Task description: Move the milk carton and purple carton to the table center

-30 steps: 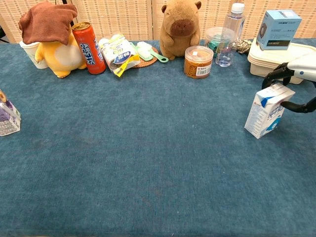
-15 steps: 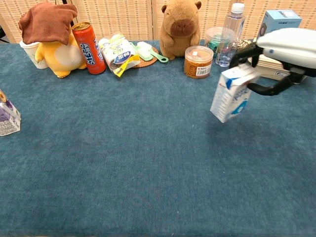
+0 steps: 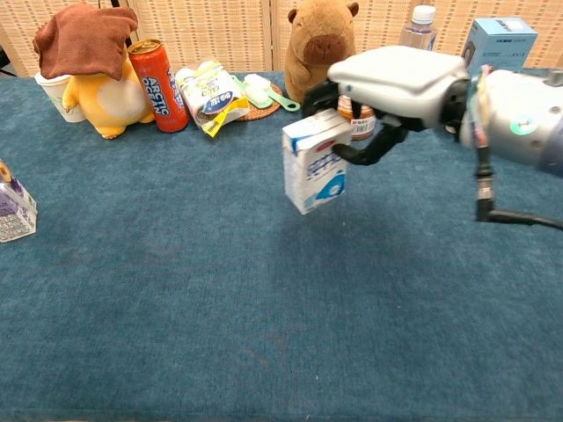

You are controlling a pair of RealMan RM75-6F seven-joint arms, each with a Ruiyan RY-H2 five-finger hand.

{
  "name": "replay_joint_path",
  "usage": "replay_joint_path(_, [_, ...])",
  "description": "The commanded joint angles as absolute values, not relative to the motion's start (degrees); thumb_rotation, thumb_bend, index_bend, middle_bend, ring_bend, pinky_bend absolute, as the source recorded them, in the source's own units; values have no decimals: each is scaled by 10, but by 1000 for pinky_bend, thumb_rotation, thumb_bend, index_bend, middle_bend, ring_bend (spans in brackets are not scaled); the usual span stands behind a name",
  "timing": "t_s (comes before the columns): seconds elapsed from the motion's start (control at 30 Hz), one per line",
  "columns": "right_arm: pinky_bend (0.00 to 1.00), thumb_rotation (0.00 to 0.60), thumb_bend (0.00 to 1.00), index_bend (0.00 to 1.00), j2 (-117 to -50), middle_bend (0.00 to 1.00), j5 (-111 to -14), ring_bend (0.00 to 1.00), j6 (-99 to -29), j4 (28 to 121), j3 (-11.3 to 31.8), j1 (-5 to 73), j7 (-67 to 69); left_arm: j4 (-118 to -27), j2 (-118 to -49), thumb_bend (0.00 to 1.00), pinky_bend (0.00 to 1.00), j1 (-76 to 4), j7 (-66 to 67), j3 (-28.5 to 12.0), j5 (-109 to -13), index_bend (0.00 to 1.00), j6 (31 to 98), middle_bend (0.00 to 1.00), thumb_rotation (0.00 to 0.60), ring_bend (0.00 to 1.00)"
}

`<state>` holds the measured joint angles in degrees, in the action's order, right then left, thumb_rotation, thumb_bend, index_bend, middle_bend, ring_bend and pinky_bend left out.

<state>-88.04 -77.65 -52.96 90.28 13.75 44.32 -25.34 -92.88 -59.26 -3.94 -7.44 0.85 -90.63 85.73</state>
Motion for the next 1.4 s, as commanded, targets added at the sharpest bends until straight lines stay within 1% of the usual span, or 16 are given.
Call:
replay_joint_path(0.03, [375, 600, 815, 614, -926, 469, -713, 316, -529, 922, 151, 467, -336, -927, -591, 0, 0, -40, -78, 9, -907, 0, 857, 0, 600, 0])
replay_joint_path(0.2, [375, 600, 817, 614, -979, 469, -660, 316, -556, 921, 154, 487, -420, -925, -590, 0, 0, -40, -85, 8, -907, 0, 857, 0, 600, 0])
replay_joint_path(0.3, [375, 600, 818, 614, -1019, 469, -627, 316, -570, 901, 153, 501, -461, -923, -586, 0, 0, -39, -98, 9, -909, 0, 862, 0, 600, 0])
replay_joint_path(0.5, [375, 600, 812, 610, -1034, 468, -613, 316, -584, 880, 145, 503, -461, -919, -583, 0, 0, -40, -110, 9, -909, 0, 860, 0, 600, 0])
replay_joint_path(0.53, [374, 600, 773, 574, -1033, 453, -614, 309, -582, 881, 144, 503, -456, -919, -583, 0, 0, -40, -111, 8, -909, 0, 860, 0, 600, 0])
replay_joint_path(0.6, [350, 600, 614, 446, -1025, 381, -614, 261, -575, 885, 141, 503, -443, -919, -582, 0, 0, -40, -112, 8, -908, 0, 860, 0, 600, 0])
replay_joint_path(0.67, [280, 600, 241, 232, -1017, 215, -605, 132, -571, 892, 141, 502, -440, -919, -582, 0, 0, -40, -111, 8, -908, 0, 860, 0, 600, 0])
replay_joint_path(0.73, [210, 600, 38, 122, -1012, 89, -598, 39, -578, 900, 140, 501, -448, -919, -582, 0, 0, -40, -111, 8, -907, 0, 860, 0, 600, 0])
replay_joint_path(0.77, [164, 600, 2, 81, -1008, 40, -591, 10, -585, 909, 139, 500, -458, -919, -582, 0, 0, -41, -111, 8, -907, 0, 859, 0, 600, 0])
replay_joint_path(0.83, [88, 600, 0, 31, -1001, 2, -573, 0, -594, 933, 139, 498, -472, -919, -581, 0, 0, -41, -113, 8, -907, 0, 857, 0, 600, 0])
replay_joint_path(0.93, [14, 600, 0, 0, -992, 0, -566, 0, -613, 965, 142, 496, -485, -918, -580, 0, 0, -42, -116, 9, -908, 0, 856, 0, 600, 0])
replay_joint_path(0.97, [3, 600, 0, 0, -988, 0, -566, 0, -622, 978, 142, 495, -492, -917, -580, 1, 0, -43, -115, 9, -909, 0, 855, 0, 600, 0])
replay_joint_path(1.1, [0, 600, 0, 0, -969, 0, -571, 0, -667, 1030, 140, 489, -529, -916, -581, 0, 0, -44, -113, 10, -912, 0, 854, 0, 600, 0])
replay_joint_path(1.2, [0, 600, 0, 0, -939, 0, -589, 0, -700, 1081, 135, 478, -545, -912, -583, 0, 0, -45, -118, 11, -917, 0, 856, 0, 600, 0])
replay_joint_path(1.3, [0, 600, 0, 0, -877, 0, -638, 0, -725, 1135, 123, 450, -516, -906, -585, 0, 0, -48, -127, 10, -921, 0, 855, 0, 600, 0])
replay_joint_path(1.4, [0, 600, 0, 0, -808, 0, -690, 0, -743, 1164, 109, 418, -467, -904, -587, 0, 0, -56, -127, 6, -920, 0, 848, 0, 600, 0])
